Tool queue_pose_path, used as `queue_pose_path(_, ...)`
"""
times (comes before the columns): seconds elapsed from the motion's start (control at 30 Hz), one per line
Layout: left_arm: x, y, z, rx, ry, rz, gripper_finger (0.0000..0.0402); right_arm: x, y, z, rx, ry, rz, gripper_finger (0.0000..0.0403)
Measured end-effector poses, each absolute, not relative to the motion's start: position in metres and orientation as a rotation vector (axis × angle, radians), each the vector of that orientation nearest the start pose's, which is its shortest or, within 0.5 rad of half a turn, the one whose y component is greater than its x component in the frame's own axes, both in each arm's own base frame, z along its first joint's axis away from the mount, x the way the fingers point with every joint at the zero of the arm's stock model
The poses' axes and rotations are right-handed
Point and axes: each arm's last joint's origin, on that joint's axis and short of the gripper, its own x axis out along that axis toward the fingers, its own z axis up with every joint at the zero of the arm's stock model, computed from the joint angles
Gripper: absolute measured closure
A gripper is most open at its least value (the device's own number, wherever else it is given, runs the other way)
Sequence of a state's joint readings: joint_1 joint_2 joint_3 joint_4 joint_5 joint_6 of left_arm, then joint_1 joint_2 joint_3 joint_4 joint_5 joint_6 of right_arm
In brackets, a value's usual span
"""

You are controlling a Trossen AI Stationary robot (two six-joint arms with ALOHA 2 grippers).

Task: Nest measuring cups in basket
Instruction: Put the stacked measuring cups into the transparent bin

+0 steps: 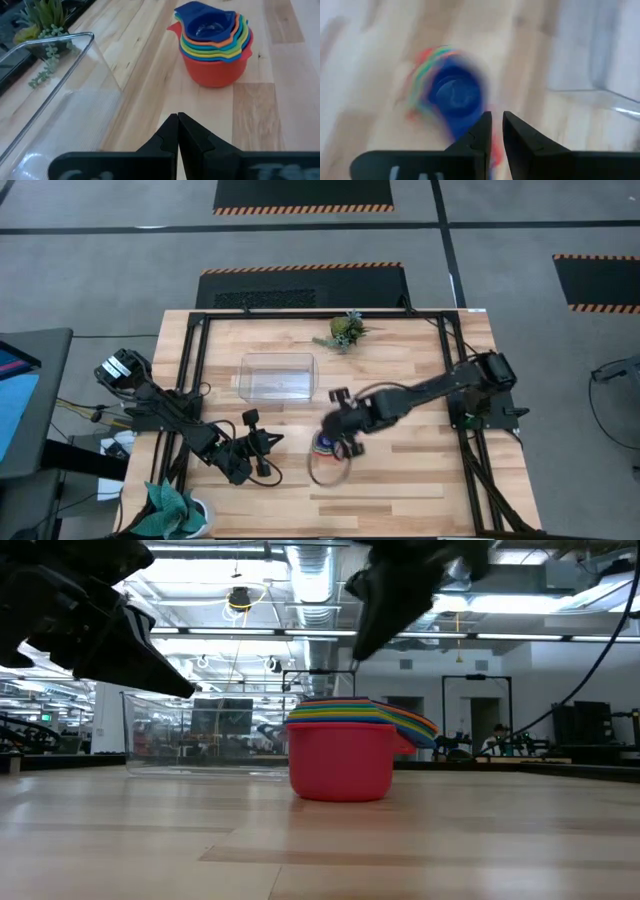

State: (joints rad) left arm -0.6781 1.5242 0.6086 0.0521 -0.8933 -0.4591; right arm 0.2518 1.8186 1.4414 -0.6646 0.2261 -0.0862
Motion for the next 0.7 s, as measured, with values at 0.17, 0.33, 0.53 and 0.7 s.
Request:
queue_pose_path(0.17,0.216,-0.147,0.144,0.132,0.551,0.317,0.0401,0.352,0.128,0.235,-0.416,1.098,0.196,0.0333)
queue_pose_path(0.33,0.216,-0.148,0.144,0.094,0.539,0.322,0.0401,0.342,0.155,0.229,-0.466,1.104,0.255,0.0333)
queue_pose_path(0.53,0.216,-0.148,0.144,0.097,0.540,0.322,0.0401,0.342,0.171,0.233,-0.474,1.017,0.296,0.0333)
queue_pose_path(0.7,0.213,-0.152,0.149,0.131,0.539,0.291,0.0401,0.348,0.170,0.241,-0.509,0.957,0.328,0.0333)
